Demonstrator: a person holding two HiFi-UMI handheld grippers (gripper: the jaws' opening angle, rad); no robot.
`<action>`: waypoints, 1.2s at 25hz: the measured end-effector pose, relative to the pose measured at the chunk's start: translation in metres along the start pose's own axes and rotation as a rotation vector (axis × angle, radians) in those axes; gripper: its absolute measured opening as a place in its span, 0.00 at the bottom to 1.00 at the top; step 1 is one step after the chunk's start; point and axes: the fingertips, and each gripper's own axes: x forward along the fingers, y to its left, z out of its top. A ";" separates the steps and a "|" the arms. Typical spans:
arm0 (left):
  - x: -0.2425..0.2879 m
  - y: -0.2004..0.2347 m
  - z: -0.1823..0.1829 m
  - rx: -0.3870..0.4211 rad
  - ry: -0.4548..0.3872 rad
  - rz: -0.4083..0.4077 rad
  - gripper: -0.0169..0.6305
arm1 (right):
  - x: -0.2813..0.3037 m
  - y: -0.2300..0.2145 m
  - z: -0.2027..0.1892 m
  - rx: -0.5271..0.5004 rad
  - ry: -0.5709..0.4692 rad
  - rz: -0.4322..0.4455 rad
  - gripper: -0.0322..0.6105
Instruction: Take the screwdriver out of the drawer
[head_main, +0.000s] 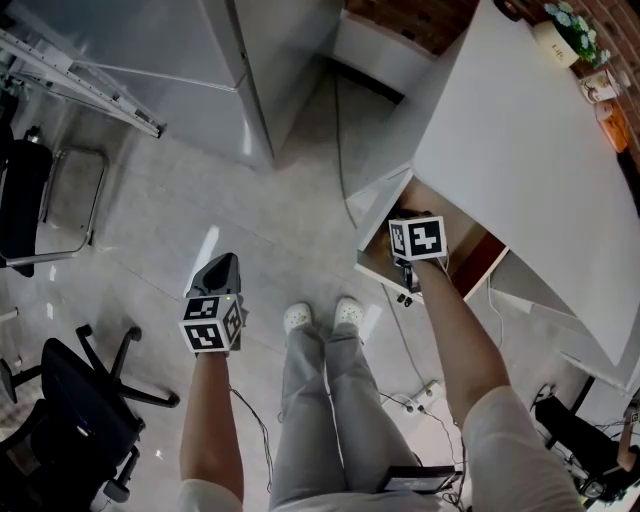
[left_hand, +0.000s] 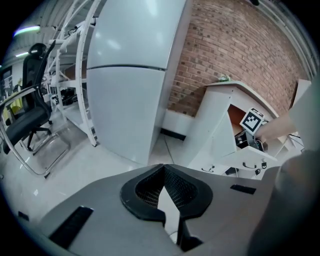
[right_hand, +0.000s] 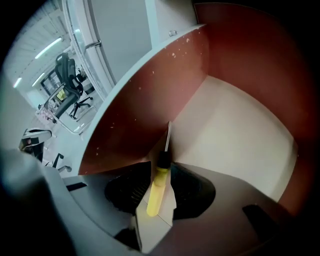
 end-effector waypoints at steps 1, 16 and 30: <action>0.004 0.002 0.000 -0.003 0.007 0.000 0.05 | 0.003 -0.002 0.000 -0.001 0.003 -0.006 0.18; 0.010 0.008 0.006 -0.045 0.019 0.014 0.05 | -0.008 -0.006 0.004 -0.035 -0.032 -0.003 0.17; -0.047 -0.020 0.037 -0.107 -0.006 0.017 0.05 | -0.099 0.016 -0.002 -0.073 -0.056 0.040 0.17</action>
